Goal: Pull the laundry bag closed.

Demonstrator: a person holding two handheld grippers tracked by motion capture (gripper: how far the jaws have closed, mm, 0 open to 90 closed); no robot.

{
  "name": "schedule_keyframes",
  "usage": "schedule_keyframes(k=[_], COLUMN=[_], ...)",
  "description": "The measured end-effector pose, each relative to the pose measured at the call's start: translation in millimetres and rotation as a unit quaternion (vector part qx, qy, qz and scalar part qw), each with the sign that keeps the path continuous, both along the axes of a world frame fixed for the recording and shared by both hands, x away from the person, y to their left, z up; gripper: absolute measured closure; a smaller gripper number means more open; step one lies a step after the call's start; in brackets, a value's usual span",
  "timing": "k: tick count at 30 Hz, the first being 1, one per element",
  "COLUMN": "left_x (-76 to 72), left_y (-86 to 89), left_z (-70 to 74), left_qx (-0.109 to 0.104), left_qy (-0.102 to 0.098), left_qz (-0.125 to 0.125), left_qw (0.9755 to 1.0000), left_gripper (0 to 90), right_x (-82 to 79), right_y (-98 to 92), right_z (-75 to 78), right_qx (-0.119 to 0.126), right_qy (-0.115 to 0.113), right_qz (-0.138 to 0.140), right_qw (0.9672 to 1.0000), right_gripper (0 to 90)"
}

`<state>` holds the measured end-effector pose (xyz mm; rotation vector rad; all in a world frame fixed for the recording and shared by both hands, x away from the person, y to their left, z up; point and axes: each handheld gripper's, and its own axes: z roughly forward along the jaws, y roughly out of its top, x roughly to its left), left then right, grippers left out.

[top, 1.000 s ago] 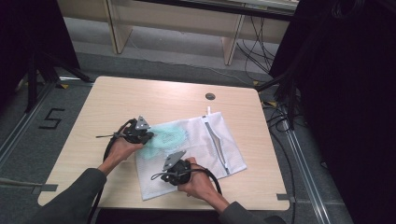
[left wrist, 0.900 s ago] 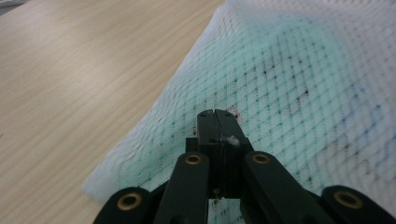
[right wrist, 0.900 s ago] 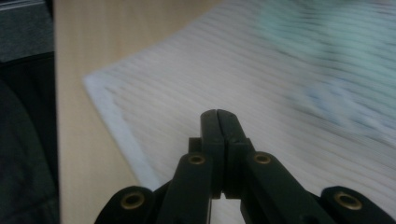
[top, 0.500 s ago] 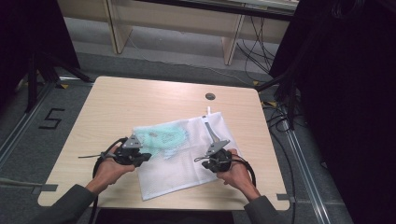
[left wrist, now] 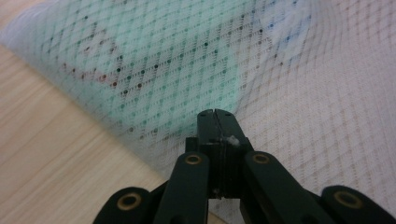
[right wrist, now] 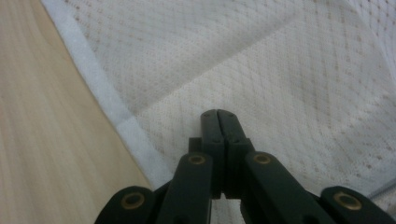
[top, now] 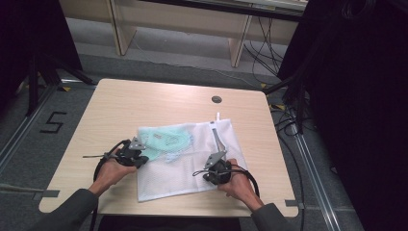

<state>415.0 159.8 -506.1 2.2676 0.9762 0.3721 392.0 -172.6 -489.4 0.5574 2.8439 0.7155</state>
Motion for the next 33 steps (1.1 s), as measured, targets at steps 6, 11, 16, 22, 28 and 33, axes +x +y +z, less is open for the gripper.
schedule_keyframes(k=[6, 11, 16, 22, 28, 33], left_x=[-4.0, -2.1, -2.2, -8.8, -13.4, -8.1], left_y=[9.9, 14.7, 18.6, 6.6, -4.1, -3.8], left_z=[1.5, 5.5, 14.7, 20.2, 22.0, 8.6], left_qx=[0.012, 0.006, -0.017, -0.041, -0.038, -0.029], left_qy=[0.003, -0.004, -0.011, -0.016, -0.023, -0.003], left_qz=[0.0, 0.011, 0.009, -0.011, -0.037, -0.025], left_qw=[0.9999, 0.9999, 0.9998, 0.999, 0.9983, 0.9993], left_gripper=[89.5, 89.5, 89.5, 89.5, 89.2, 89.1], right_x=[-6.9, -10.9, -11.0, -9.7, -10.7, -10.9], right_y=[17.9, 28.8, 30.4, 30.7, 40.8, 39.9], right_z=[-0.9, -1.2, -1.2, -1.8, -2.6, -2.2], right_qx=[0.006, 0.007, 0.008, 0.012, 0.019, 0.017], right_qy=[0.005, 0.009, 0.01, 0.005, 0.012, 0.015], right_qz=[0.022, 0.036, 0.037, 0.048, 0.057, 0.057], right_qw=[0.9997, 0.9993, 0.9992, 0.9987, 0.9981, 0.9981], right_gripper=[90.0, 90.0, 90.0, 90.0, 90.0, 90.0])
